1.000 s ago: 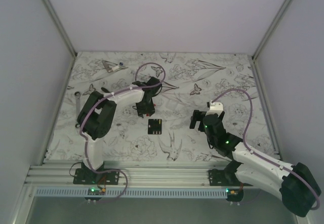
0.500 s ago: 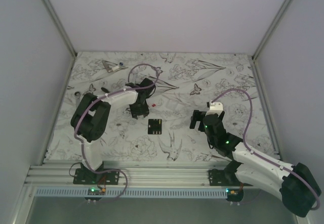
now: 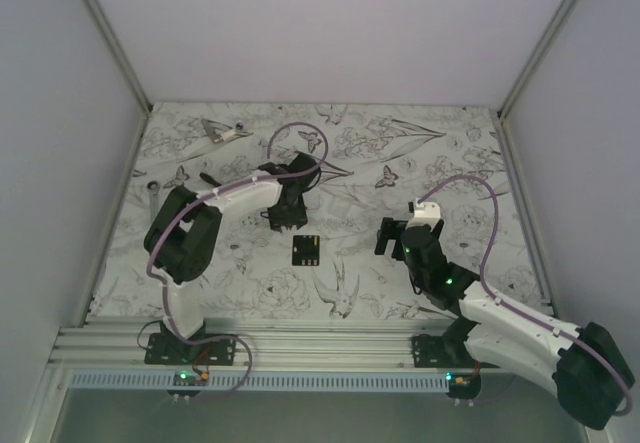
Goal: Snap on the fuse box
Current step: Pick up the fuse from the center of the board.
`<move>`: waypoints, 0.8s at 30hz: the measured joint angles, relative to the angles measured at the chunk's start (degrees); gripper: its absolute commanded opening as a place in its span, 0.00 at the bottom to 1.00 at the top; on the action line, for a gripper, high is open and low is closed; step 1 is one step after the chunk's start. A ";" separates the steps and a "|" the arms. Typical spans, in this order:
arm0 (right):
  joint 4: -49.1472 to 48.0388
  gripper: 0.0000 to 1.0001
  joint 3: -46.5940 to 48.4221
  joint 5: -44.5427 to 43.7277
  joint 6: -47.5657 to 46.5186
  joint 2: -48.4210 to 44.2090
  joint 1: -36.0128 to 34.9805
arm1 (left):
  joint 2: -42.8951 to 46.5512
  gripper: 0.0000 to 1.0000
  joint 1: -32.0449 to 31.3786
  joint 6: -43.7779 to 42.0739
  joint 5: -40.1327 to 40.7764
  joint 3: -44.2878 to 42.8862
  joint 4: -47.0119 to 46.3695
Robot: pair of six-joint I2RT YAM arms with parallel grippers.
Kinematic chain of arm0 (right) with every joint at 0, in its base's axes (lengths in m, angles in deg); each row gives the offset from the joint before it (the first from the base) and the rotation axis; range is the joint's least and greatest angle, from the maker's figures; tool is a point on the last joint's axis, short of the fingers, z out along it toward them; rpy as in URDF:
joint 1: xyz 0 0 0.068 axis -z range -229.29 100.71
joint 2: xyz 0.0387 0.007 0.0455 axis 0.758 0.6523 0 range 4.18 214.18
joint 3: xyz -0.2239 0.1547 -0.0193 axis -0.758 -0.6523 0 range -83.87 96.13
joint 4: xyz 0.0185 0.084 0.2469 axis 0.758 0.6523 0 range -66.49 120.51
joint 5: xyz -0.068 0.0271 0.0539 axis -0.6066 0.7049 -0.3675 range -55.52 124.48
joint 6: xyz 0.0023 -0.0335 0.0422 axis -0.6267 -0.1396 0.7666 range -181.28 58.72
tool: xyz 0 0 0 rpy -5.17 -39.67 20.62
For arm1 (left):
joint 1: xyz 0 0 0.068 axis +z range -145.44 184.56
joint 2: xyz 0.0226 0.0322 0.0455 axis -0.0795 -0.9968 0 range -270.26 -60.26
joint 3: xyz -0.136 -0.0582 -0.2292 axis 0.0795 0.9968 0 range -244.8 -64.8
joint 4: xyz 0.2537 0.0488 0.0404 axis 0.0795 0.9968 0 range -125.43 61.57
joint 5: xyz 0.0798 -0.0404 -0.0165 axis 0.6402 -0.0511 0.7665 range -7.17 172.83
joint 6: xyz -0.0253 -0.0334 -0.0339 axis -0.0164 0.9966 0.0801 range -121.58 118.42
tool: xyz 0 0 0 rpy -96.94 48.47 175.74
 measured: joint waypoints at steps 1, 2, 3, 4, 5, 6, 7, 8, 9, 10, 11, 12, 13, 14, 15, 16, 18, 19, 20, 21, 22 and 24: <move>0.00 1.00 0.00 0.00 0.00 -0.07 0.00 | -0.31 0.48 -0.37 -0.15 0.00 -1.09 -0.09; 0.02 1.00 0.00 0.00 0.00 -0.17 0.00 | -0.66 0.48 -0.44 -0.39 0.02 -2.03 -0.13; 0.02 1.00 0.00 0.00 0.00 -0.35 0.00 | -1.01 0.48 -0.42 -0.59 0.02 -2.75 -0.24; 0.00 1.00 0.00 0.00 0.00 -0.55 0.00 | -1.46 0.48 -0.26 -0.81 0.17 -3.39 -0.28; 0.02 1.00 0.00 0.00 0.00 -0.76 0.00 | -1.92 0.48 -0.07 -1.05 0.22 -3.76 -0.35; 0.00 1.00 0.00 0.00 0.00 -0.90 0.00 | -2.32 0.48 0.09 -1.33 0.22 -3.98 -0.33; 0.00 1.00 0.00 0.00 0.00 -1.03 0.00 | -2.71 0.47 0.31 -1.62 0.20 -4.11 -0.31; -0.02 1.00 0.00 0.00 0.00 -1.07 0.00 | -3.13 0.47 0.48 -1.90 0.20 -4.17 -0.28; -0.04 1.00 0.00 0.00 0.00 -1.07 0.00 | -3.50 0.47 0.61 -2.29 0.20 -4.20 -0.26; -0.02 1.00 0.00 0.00 0.00 -1.05 0.00 | -3.85 0.46 0.76 -2.71 0.17 -4.26 -0.24; -0.02 1.00 0.00 0.00 0.00 -1.05 0.00 | -4.20 0.45 0.85 -3.19 0.17 -4.33 -0.24; -0.02 1.00 0.00 0.00 0.00 -1.05 0.00 | -4.55 0.44 0.94 -3.63 0.15 -4.52 -0.17; -0.02 1.00 0.00 0.00 0.00 -1.05 0.00 | -4.79 0.42 1.07 -4.13 -0.02 -4.68 -0.22; -0.02 1.00 0.00 0.00 0.00 -1.05 0.00 | -5.03 0.41 1.09 -4.57 -0.33 -4.87 -0.17; -0.04 1.00 0.00 0.00 0.00 -1.05 0.00 | -5.22 0.41 1.16 -5.11 -0.68 -5.14 -0.15; -0.04 1.00 0.00 0.02 0.00 -1.05 0.00 | -5.40 0.39 1.20 -5.70 -1.11 -5.38 -0.24; -0.04 1.00 0.00 0.02 0.00 -1.05 0.00 | -5.64 0.38 1.29 -6.73 -2.03 -5.64 -0.28; -0.04 1.00 0.00 0.00 0.00 -1.05 0.00 | -5.70 0.38 1.38 -7.21 -2.51 -5.66 -0.31; -0.04 1.00 0.00 0.02 0.00 -1.05 0.00 | -5.73 0.38 1.49 -7.65 -2.99 -5.66 -0.28; -0.04 1.00 0.00 0.02 0.00 -1.05 0.00 | -5.73 0.38 1.62 -8.04 -3.39 -5.66 -0.31; -0.04 1.00 0.00 0.02 0.00 -1.05 0.00 | -5.73 0.38 1.84 -8.33 -3.91 -5.66 -0.35; -0.04 1.00 0.00 0.02 0.00 -1.05 0.00 | -5.75 0.38 2.29 -8.92 -4.81 -5.57 -0.61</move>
